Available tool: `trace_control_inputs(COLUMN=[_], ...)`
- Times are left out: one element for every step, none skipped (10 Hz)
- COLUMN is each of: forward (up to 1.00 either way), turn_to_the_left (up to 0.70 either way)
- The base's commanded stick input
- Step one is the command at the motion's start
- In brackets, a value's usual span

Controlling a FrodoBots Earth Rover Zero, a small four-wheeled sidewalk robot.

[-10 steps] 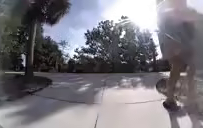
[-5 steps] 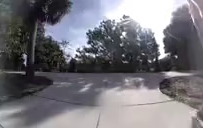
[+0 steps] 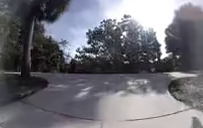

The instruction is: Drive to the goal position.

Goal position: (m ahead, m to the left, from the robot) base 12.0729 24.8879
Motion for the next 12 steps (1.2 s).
trace_control_inputs(forward=[0.85,0.85,0.85,0.85,0.85,0.85,0.85,0.85,0.85,0.85,0.85,0.85], turn_to_the_left=[0.0,0.0,0.0,0.0,0.0,0.0,0.0,0.0,0.0,0.0,0.0,0.0])
